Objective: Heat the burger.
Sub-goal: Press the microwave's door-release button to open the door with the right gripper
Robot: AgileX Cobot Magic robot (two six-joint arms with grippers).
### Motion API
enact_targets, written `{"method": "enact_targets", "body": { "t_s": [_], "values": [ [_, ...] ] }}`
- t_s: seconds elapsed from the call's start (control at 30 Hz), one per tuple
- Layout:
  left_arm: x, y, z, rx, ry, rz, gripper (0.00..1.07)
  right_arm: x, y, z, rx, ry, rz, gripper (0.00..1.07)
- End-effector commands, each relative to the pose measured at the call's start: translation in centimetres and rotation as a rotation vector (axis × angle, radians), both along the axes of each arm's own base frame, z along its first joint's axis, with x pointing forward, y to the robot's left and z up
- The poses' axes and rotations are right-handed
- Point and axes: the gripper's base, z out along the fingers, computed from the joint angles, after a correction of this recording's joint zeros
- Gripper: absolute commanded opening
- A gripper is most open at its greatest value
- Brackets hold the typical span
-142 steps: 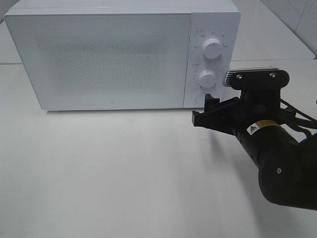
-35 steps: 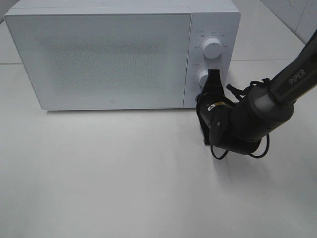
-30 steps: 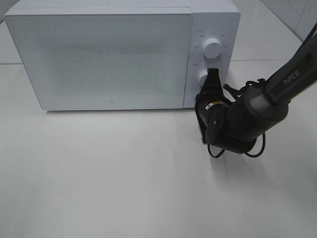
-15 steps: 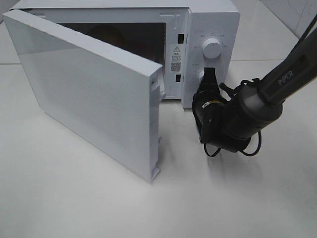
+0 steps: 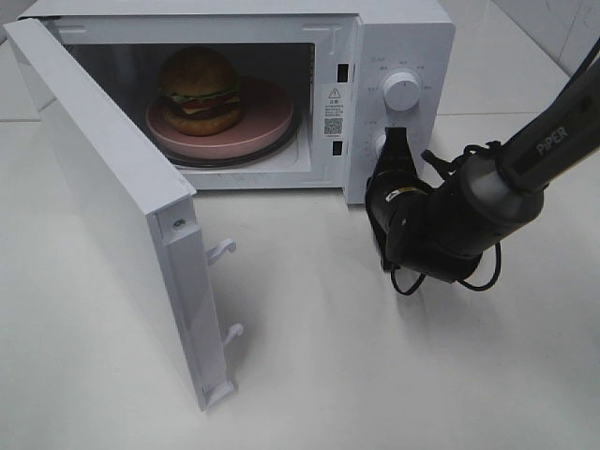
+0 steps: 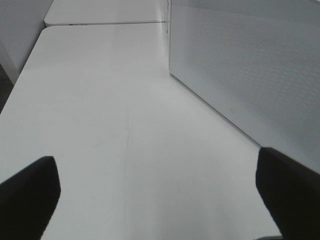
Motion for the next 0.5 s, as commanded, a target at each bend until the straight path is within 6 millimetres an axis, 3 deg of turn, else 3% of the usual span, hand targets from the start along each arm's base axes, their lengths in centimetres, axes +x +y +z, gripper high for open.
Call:
{"method": "enact_targets", "body": {
  "t_s": [0.03, 0.5],
  "values": [
    [0.0, 0.0, 0.0, -0.004, -0.009, 0.003, 1.0, 1.3, -0.5, 2.5, -0.021, -0.131, 0.015, 0.0],
    [0.0, 0.0, 0.0, -0.004, -0.009, 0.003, 1.0, -1.9, -1.2, 2.5, -0.085, 0.075, 0.13, 0.0]
  ]
}}
